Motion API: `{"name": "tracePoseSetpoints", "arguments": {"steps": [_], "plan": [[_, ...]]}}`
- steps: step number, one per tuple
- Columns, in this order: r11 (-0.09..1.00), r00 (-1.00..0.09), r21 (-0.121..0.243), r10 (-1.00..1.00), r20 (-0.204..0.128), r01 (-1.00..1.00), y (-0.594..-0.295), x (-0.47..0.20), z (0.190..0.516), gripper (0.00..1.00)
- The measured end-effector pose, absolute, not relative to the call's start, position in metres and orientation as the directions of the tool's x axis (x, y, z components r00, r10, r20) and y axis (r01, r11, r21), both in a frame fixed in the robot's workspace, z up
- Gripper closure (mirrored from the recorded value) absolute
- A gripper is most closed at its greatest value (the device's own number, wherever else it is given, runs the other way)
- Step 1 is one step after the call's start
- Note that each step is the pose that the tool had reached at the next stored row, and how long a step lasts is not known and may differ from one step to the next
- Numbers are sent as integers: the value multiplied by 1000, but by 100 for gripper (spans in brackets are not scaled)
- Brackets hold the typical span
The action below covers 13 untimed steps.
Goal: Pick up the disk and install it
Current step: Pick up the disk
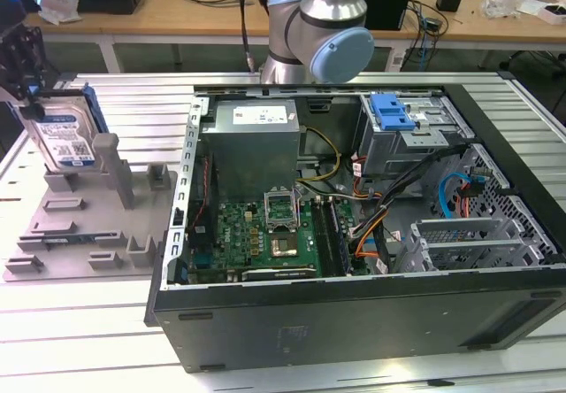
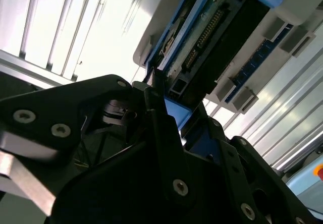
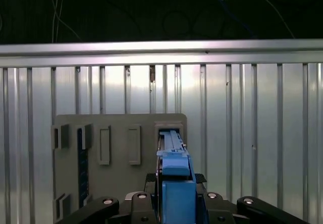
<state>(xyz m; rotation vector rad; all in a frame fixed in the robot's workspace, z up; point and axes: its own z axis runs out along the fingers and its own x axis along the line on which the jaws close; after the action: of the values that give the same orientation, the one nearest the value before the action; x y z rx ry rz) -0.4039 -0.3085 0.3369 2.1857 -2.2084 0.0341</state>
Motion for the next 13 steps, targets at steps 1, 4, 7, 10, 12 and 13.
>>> {"name": "tracePoseSetpoints", "arguments": {"steps": [1, 4, 7, 10, 12, 13], "plan": [[11, -10, 8, -999, 40, -1000, -308, -404, 338, 64], [11, -10, 8, -999, 40, -1000, -308, -404, 346, 64], [11, -10, 8, -999, 40, -1000, -308, -404, 354, 64], [10, -10, 8, -999, 40, -1000, -309, -404, 366, 64], [10, -10, 8, -999, 40, -1000, -308, -404, 370, 64], [11, -10, 8, -999, 40, -1000, -308, -404, 373, 64]]}}
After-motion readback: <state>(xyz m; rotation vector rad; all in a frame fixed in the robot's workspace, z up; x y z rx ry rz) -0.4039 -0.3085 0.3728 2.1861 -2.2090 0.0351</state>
